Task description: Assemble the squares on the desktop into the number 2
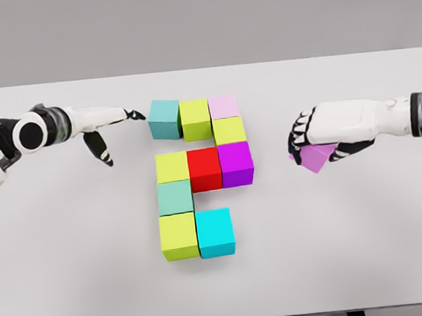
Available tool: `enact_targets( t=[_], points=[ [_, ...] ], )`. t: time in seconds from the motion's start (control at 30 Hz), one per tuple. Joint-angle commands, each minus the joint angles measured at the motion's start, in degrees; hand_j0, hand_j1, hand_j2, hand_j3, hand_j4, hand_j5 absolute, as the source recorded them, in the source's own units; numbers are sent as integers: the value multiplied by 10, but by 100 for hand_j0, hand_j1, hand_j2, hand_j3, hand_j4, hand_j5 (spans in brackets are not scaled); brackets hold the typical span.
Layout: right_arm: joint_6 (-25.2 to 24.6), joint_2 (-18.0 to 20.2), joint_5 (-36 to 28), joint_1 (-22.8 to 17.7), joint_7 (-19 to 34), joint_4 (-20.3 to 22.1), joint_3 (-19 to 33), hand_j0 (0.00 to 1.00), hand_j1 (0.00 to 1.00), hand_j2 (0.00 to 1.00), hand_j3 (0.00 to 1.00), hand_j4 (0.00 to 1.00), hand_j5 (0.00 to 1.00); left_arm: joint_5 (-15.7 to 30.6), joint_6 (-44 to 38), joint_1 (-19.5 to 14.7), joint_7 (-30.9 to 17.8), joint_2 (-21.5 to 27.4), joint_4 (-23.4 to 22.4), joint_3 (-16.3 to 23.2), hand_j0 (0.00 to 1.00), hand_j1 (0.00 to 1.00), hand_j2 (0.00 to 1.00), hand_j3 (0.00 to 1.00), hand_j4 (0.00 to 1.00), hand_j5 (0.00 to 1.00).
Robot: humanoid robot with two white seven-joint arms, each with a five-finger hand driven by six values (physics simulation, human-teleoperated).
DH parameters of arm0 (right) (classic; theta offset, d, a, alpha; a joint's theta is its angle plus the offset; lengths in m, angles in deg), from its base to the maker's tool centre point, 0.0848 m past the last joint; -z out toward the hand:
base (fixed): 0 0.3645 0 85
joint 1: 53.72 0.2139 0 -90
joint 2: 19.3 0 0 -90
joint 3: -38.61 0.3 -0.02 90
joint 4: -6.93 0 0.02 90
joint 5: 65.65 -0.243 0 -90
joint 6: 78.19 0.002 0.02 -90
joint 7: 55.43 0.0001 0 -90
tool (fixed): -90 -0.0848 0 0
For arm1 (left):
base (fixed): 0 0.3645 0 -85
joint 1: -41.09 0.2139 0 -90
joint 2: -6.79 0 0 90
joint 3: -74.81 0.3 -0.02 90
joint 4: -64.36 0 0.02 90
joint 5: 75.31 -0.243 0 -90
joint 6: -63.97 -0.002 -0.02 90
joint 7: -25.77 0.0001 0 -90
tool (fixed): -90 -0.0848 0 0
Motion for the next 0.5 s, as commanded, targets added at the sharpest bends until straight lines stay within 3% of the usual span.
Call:
enact_targets(
  t=[0.0, 0.13, 0.47],
  points=[
    [-2, 11, -4, 0, -1, 42, -2, 49, 49, 49, 49, 49, 49, -3, 0, 0, -2, -3, -1, 0, 100, 100, 100, 100, 100, 100],
    [-2, 17, -4, -8, -1, 68, -11, 49, 49, 49, 49, 49, 49, -4, 0, 0, -2, -15, -2, 0, 100, 100, 100, 100, 100, 100],
    [-2, -8, -3, -5, -1, 68, -83, 49, 49, 49, 49, 49, 49, -3, 1, 0, -1, -13, -2, 0, 100, 100, 100, 100, 100, 100]
  ],
)
